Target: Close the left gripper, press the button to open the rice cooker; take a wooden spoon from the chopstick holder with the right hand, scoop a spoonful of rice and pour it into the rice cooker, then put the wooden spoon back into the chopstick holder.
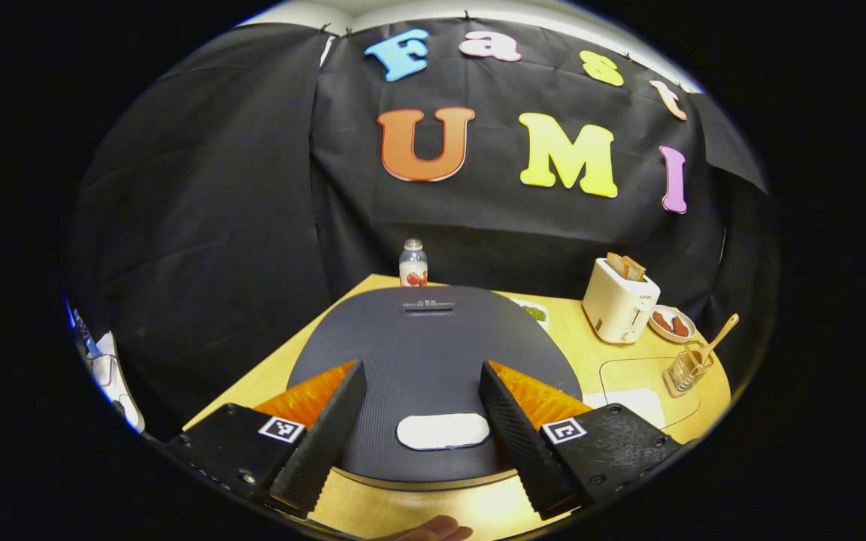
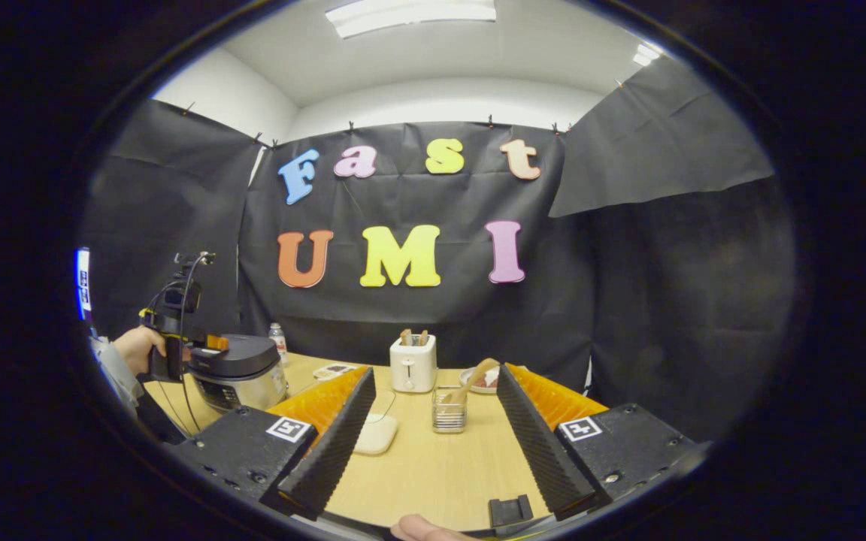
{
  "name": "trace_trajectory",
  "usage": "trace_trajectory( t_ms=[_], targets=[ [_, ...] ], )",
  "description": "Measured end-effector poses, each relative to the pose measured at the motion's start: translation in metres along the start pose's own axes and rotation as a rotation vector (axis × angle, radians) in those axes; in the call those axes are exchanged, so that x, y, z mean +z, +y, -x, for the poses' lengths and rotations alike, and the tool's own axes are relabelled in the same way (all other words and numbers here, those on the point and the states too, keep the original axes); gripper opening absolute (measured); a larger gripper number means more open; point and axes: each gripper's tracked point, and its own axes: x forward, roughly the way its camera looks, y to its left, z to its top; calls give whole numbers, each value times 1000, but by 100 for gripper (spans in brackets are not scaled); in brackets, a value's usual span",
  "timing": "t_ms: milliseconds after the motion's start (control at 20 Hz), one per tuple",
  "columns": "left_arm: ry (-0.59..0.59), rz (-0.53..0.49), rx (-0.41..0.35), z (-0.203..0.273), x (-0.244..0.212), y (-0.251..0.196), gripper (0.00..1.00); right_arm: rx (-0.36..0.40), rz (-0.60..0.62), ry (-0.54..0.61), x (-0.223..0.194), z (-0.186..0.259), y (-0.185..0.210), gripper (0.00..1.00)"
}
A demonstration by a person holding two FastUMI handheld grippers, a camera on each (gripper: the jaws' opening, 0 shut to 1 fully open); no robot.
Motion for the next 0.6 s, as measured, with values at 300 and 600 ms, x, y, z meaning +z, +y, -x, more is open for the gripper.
trace_trajectory(
  t_ms=[300,600],
  targets=[
    [38,26,40,-7,-8,-7,100,4,-13,17,-8,-3,2,100],
    [-53,34,20,4,-3,-9,99,-6,-15,34,-10,-3,-1,100]
  ],
)
